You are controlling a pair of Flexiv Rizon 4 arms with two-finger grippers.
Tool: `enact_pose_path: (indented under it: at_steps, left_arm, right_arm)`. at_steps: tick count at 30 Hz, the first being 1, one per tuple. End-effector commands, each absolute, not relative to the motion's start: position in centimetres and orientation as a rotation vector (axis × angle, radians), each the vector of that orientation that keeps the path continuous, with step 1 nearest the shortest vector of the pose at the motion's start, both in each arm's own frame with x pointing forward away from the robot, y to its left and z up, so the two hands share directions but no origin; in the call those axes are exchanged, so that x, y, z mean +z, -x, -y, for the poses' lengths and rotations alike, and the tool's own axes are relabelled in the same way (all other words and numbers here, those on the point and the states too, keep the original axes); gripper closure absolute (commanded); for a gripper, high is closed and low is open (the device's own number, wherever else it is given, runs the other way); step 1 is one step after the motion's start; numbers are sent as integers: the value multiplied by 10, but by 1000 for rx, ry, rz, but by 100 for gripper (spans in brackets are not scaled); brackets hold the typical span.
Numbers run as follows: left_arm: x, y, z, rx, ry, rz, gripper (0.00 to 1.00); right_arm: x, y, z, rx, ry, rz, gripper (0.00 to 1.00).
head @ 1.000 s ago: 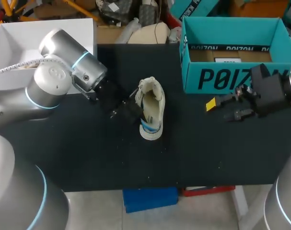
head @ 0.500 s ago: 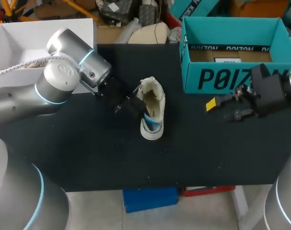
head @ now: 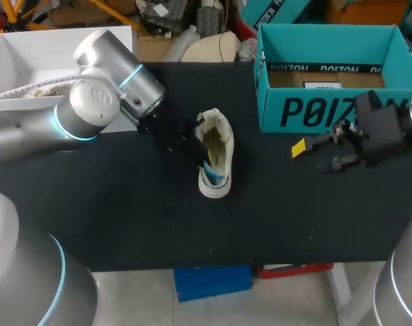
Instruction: Take the shoe out of the shoebox, open the shoe tongue, remove and reinsert the insole, then place the shoe into the shoebox
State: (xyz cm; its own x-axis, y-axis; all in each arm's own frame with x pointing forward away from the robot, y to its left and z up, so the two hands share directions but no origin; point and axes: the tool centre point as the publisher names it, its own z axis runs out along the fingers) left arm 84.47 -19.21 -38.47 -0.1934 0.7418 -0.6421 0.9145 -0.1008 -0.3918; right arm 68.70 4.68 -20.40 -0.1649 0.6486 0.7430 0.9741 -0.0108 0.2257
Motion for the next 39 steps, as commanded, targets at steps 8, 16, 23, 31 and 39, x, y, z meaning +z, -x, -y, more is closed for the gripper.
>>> enact_pose_path:
  at_steps: [8, 16, 23, 31, 39]
  left_arm:
    - [-392, -840, 195, -1022, -1955, -2002, 100]
    - [-403, -833, 200, -990, -2022, -2029, 100]
    - [-393, -833, 188, -982, -1994, -2058, 65]
    - [-352, -839, 187, -1024, -1910, -2015, 56]
    - [-351, -836, 190, -792, -2000, -1939, 100]
  right_arm:
    - [-204, -687, -47, -1018, 1682, 1848, 0]
    - [-204, -687, -47, -1018, 1682, 1848, 0]
    - [-204, -687, -47, -1018, 1682, 1848, 0]
    - [-204, -687, -47, -1018, 1682, 1848, 0]
    - [-204, -687, -47, -1018, 1682, 1848, 0]
